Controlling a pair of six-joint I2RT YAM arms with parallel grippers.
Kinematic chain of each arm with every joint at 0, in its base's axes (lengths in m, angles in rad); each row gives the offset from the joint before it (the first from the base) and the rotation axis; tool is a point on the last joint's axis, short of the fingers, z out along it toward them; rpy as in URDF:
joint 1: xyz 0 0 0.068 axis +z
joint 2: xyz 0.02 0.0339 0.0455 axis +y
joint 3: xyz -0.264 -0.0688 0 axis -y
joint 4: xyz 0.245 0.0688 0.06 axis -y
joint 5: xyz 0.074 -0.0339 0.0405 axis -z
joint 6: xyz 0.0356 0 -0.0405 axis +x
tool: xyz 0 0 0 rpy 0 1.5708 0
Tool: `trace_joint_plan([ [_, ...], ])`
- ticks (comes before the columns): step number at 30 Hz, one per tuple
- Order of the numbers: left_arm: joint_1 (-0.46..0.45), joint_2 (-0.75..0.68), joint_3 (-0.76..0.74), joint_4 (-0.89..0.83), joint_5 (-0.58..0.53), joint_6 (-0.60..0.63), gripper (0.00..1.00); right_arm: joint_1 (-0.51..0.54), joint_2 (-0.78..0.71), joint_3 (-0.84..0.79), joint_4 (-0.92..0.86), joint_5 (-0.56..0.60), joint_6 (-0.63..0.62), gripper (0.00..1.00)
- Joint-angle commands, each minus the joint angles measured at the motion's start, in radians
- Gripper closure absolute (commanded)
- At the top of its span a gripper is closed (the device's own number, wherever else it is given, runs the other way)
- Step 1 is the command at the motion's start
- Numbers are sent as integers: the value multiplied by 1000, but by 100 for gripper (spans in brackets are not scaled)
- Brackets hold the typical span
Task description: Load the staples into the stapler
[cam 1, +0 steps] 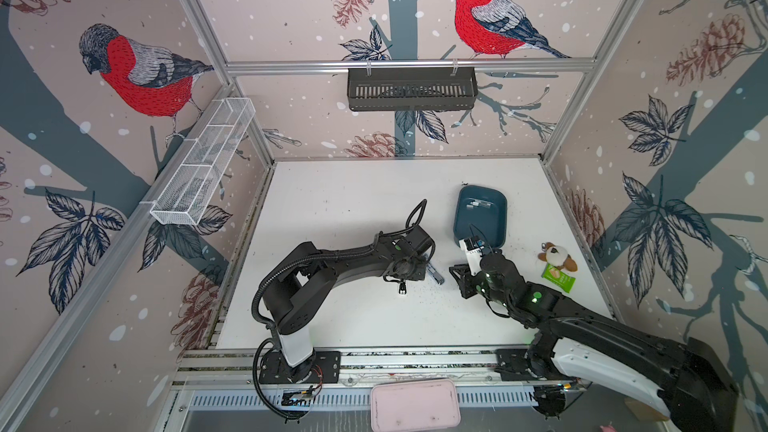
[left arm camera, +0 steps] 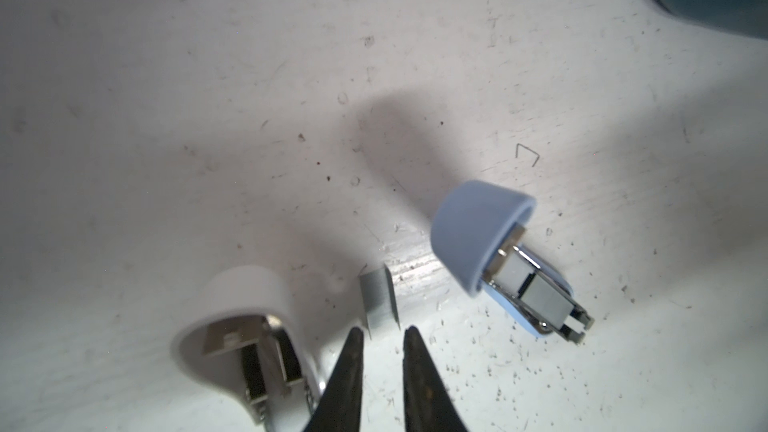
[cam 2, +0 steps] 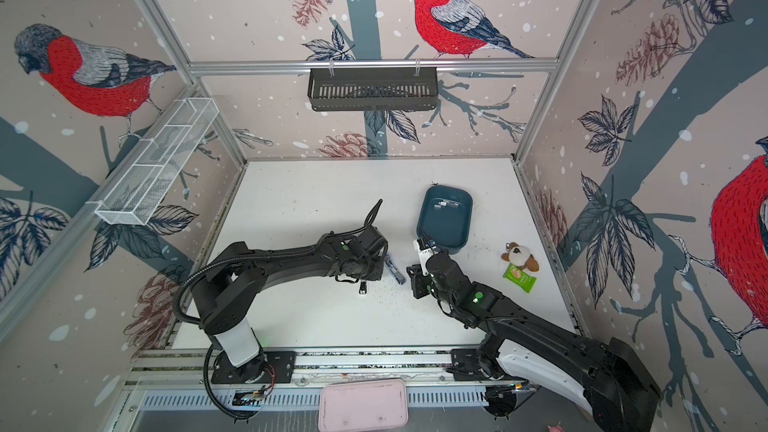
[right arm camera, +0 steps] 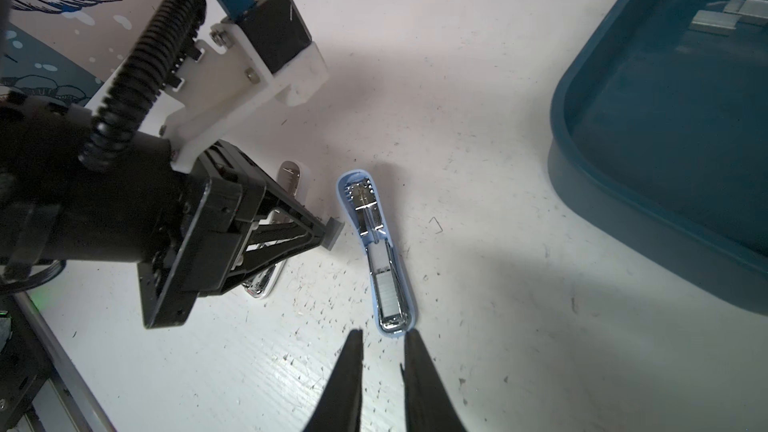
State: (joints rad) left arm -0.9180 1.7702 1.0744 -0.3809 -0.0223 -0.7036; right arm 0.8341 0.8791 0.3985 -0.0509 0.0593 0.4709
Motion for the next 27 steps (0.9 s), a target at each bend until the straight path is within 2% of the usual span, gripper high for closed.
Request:
trace_joint_plan([
  [1, -2, 6, 6, -25, -11, 1, 81, -4, -4, -1, 9, -16, -1, 80],
  [27, -8, 63, 32, -31, -11, -1, 86, -12, -6, -14, 39, -30, 6, 81],
])
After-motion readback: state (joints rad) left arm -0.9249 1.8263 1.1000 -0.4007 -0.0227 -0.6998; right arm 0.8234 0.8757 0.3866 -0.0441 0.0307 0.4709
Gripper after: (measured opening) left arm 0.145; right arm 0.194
